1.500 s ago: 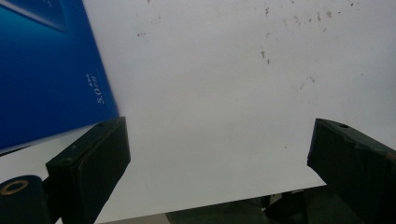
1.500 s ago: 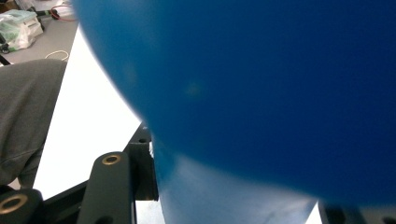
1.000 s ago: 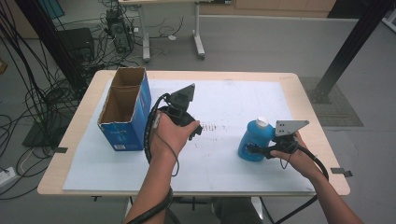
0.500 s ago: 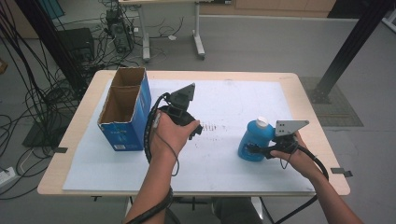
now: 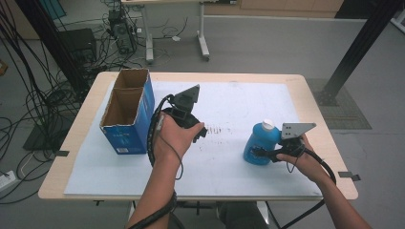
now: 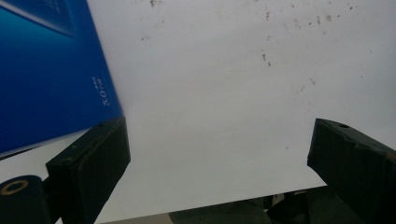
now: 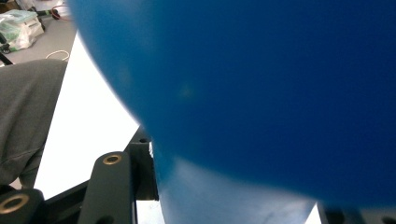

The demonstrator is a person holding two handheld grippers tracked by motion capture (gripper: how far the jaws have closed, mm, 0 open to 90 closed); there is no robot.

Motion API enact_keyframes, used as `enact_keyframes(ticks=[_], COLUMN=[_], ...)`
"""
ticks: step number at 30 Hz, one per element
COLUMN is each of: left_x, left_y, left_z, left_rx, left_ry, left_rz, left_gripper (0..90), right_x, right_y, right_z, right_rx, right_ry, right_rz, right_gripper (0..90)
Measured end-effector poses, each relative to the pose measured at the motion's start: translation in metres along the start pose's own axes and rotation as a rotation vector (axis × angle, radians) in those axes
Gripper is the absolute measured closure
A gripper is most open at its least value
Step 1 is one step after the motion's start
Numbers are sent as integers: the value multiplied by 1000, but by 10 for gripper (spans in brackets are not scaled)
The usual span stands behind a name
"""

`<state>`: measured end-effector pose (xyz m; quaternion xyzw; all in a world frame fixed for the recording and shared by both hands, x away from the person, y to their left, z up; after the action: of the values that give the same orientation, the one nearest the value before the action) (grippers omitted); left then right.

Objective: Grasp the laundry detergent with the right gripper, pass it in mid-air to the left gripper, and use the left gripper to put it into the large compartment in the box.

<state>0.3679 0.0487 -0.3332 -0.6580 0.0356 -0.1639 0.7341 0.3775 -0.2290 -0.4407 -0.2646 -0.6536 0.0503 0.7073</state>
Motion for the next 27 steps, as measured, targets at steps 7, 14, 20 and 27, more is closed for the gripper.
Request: enact_keyframes(ticks=[7, 14, 20, 27], left_x=[0, 0, 0, 0], left_y=[0, -1, -1, -2], left_z=[0, 1, 0, -1], left_rx=[1, 3, 3, 2], left_ry=[2, 4, 5, 9], left_rz=[0, 2, 0, -2], left_gripper=[62, 62, 61, 62], right_x=[0, 0, 0, 0], right_y=[0, 0, 0, 0], right_z=[0, 0, 0, 0], right_rx=[0, 1, -1, -5], right_ry=[1, 1, 1, 2], right_rz=[0, 0, 1, 1], right_gripper=[431, 431, 431, 431])
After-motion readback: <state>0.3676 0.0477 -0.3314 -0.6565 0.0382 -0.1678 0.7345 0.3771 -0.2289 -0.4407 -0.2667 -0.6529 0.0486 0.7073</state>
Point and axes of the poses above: each handheld gripper's, and its own axes: y roughly forward along the jaws, x roughly out of its top, z roughly to its left, the point moved 7 cm from there along y, roughly forward along the jaws
